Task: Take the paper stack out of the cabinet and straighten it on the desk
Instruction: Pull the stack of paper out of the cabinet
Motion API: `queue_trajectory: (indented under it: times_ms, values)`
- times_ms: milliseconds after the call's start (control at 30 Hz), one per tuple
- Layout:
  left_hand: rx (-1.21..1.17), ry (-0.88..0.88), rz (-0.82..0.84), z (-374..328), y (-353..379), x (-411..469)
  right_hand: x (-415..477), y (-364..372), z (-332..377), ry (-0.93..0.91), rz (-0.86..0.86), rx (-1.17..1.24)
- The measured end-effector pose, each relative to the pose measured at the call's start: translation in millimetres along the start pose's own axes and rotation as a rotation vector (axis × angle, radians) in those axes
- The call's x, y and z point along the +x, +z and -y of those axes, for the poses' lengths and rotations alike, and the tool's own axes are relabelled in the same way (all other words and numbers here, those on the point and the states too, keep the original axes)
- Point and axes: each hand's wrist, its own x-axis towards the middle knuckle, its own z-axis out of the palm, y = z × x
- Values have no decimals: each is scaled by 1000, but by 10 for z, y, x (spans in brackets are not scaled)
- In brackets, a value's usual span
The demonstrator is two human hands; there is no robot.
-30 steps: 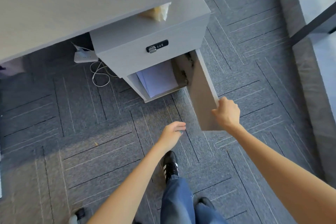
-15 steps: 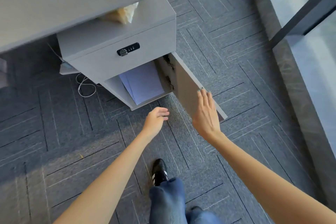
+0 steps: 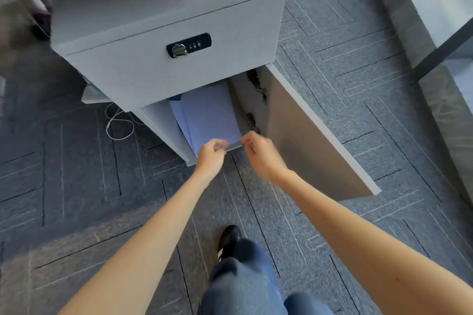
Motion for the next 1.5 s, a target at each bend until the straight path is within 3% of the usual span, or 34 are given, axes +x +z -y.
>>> queue_trajectory:
  times_ms: [267, 467, 567, 800, 967, 1267, 1500]
  values:
    - [7, 22, -158, 754, 27, 1544, 1388, 1126, -945, 198, 116, 194]
    - [-14, 25, -293, 1152, 113, 2291, 2021, 1546, -1369, 209, 220, 74]
    - [-50, -72, -416, 1336, 121, 2549, 2260, 1652, -1511, 175, 259, -25]
    - [32, -363, -358, 1628, 222, 2885, 2503, 1923, -1728, 8, 358, -201]
    - [-82, -508, -473, 1556, 295, 3031, 2477, 2059, -1809, -77, 277, -298]
    - [-251, -547, -471, 1616, 276, 3133, 2473, 2004, -1901, -106, 240, -238]
    - [-35, -377, -526, 1543, 319, 2947, 2496, 1997, -1952, -79, 185, -190]
